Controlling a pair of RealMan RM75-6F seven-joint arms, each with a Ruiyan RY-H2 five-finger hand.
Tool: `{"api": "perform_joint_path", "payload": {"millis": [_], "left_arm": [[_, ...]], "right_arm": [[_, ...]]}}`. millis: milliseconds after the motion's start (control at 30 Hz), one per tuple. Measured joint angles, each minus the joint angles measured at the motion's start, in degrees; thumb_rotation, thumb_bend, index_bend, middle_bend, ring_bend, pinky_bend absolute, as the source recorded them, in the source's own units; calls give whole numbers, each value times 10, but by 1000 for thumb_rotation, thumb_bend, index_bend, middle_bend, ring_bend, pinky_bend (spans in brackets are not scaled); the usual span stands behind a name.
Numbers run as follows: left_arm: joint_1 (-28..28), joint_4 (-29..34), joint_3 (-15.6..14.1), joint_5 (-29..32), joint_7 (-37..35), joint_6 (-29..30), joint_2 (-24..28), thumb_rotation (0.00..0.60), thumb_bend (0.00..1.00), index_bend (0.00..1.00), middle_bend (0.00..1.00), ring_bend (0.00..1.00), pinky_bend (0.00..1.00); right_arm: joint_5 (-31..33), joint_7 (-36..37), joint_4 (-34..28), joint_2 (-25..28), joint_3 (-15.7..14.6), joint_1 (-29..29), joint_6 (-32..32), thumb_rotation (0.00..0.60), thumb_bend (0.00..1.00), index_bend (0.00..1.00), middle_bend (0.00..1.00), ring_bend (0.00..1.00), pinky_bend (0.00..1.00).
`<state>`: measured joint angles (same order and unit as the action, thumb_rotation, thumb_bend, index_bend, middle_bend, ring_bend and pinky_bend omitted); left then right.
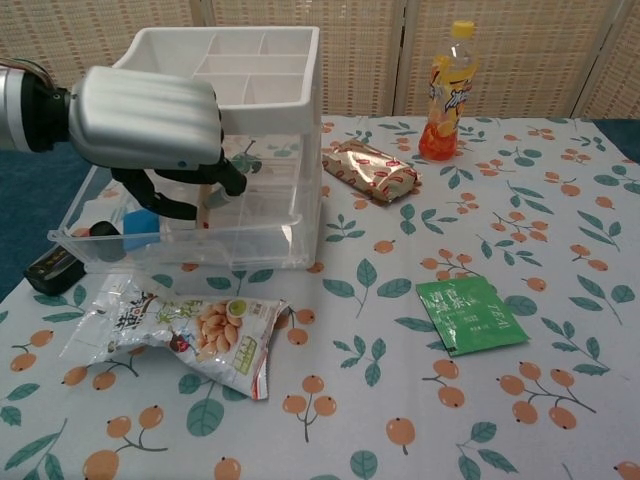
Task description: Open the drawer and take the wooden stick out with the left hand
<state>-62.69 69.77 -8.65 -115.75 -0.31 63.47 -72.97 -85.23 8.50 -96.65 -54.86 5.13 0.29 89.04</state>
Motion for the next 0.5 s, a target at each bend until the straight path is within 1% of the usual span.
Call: {"api": "perform_joint_path", "payload": {"millis": [267, 500], "left_arm": [[5, 10, 3, 7, 1, 5, 9, 600, 343, 635, 880, 997, 1000], [22, 42, 7, 24, 0, 19, 38, 600, 343, 635, 880, 997, 1000]], "right_arm": [[-1, 2, 1, 0, 0, 0, 1, 600, 109, 0, 131, 84, 132], [-3, 5, 4, -1, 1, 1, 1, 600, 109, 0, 131, 84, 133]]}}
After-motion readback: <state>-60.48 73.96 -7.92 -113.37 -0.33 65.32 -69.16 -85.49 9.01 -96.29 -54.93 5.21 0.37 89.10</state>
